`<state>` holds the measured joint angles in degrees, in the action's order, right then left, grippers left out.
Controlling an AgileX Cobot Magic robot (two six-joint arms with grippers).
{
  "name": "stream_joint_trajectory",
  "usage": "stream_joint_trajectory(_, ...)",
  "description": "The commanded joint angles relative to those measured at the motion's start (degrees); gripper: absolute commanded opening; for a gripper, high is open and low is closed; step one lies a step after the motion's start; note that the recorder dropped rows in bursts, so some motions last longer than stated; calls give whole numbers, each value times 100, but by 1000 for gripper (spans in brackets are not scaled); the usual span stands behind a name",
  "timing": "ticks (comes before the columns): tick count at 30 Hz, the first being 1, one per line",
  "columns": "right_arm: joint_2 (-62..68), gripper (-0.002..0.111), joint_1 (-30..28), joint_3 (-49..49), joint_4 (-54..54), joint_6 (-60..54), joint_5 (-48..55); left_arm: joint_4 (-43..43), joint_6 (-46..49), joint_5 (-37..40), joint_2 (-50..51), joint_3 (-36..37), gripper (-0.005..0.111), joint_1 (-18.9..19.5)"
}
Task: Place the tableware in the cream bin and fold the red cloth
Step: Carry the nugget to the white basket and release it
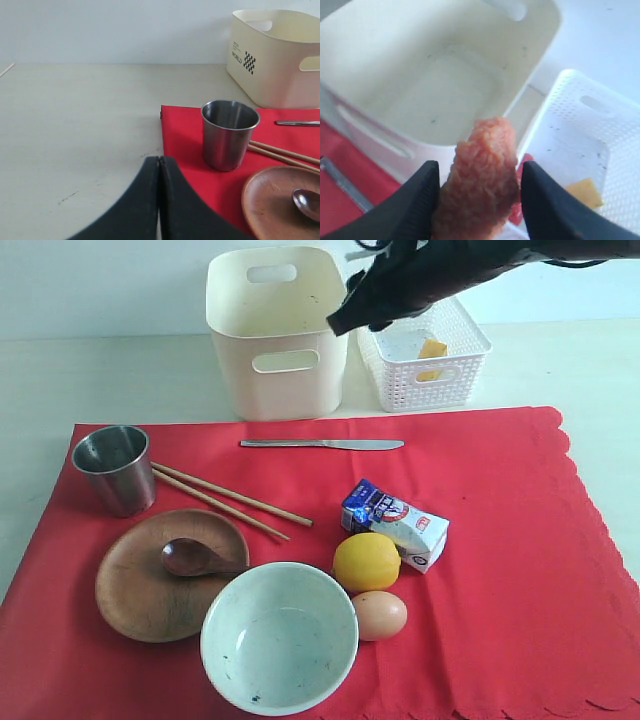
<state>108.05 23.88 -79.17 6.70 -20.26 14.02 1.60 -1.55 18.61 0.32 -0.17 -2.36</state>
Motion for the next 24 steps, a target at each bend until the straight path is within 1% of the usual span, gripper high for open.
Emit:
stream_joint_trajectory(1, 182, 0, -345, -6, -29, 459, -665, 39, -14, -31, -32, 17, 0, 10)
stream_joint_trajectory(5, 516, 0, -489, -6, -29, 549, -1178, 39, -14, -31, -32, 17, 0, 10)
stream_joint_trajectory(12, 1186, 0, -501, -6, 43, 537, -2168, 39, -14, -31, -32, 17, 0, 10)
stream_joint_trajectory(20, 1763, 0, -501, -6, 1188, 486, -3285, 39, -14, -31, -32, 17, 0, 10)
stream_joint_trajectory(22, 1830, 4, -501, -6, 1579, 448, -3404, 39, -14, -31, -32, 17, 0, 10)
stream_joint_trajectory(24, 1872, 11, -501, -6, 1889, 310, -3542, 39, -14, -31, -32, 17, 0, 10)
